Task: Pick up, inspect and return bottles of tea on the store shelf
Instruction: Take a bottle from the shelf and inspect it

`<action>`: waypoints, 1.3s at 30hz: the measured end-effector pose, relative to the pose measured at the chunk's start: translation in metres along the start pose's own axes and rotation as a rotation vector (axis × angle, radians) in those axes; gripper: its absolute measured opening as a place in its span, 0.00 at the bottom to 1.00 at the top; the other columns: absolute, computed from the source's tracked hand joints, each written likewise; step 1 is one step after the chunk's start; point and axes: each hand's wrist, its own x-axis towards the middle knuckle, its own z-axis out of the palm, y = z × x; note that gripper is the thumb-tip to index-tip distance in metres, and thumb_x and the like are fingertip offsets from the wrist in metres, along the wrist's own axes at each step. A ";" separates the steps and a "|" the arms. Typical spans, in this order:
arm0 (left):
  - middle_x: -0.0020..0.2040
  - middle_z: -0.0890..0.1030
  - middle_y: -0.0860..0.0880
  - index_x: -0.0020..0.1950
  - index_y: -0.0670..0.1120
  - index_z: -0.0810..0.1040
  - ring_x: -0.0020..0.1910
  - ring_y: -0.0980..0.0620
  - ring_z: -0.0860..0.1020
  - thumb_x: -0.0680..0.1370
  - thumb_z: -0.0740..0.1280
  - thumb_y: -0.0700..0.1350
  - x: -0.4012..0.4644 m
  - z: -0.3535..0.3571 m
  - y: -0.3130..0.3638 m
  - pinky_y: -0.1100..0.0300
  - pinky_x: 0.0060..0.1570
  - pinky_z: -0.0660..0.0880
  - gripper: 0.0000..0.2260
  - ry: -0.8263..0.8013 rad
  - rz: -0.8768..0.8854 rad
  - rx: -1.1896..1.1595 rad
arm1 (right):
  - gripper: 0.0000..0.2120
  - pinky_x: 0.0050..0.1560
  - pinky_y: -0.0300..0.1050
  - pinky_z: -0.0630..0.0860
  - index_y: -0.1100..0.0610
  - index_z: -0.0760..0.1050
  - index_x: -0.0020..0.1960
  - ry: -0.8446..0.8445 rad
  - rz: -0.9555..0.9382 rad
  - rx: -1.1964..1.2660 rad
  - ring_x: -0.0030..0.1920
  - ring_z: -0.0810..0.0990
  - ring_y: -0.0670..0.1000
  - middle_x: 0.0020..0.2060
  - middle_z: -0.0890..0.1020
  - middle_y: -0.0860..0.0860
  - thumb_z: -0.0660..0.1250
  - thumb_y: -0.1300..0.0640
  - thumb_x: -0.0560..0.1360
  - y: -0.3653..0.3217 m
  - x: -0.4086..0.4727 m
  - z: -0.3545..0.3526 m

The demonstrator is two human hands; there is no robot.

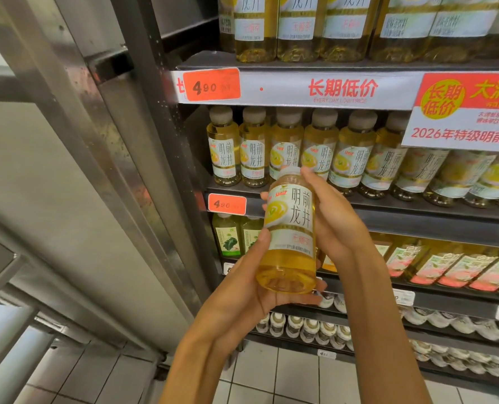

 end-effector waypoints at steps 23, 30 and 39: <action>0.57 0.83 0.51 0.63 0.52 0.74 0.59 0.49 0.80 0.65 0.74 0.55 0.000 -0.003 -0.012 0.49 0.63 0.74 0.28 0.125 0.031 0.488 | 0.13 0.47 0.41 0.80 0.54 0.75 0.60 -0.083 -0.256 -0.157 0.52 0.84 0.50 0.49 0.85 0.52 0.57 0.51 0.81 -0.006 -0.005 -0.005; 0.56 0.83 0.54 0.62 0.55 0.73 0.57 0.55 0.80 0.65 0.75 0.52 0.003 -0.006 -0.011 0.64 0.50 0.78 0.27 0.187 0.206 0.541 | 0.23 0.56 0.44 0.78 0.60 0.69 0.67 -0.225 -0.304 -0.203 0.58 0.80 0.52 0.58 0.81 0.56 0.63 0.50 0.76 -0.010 -0.011 0.000; 0.53 0.82 0.51 0.61 0.51 0.72 0.53 0.55 0.81 0.67 0.76 0.36 0.009 -0.010 -0.002 0.67 0.46 0.77 0.27 0.223 0.393 0.704 | 0.26 0.59 0.48 0.77 0.56 0.74 0.64 -0.534 -0.411 -0.174 0.59 0.79 0.54 0.55 0.82 0.55 0.73 0.48 0.69 -0.012 -0.021 0.002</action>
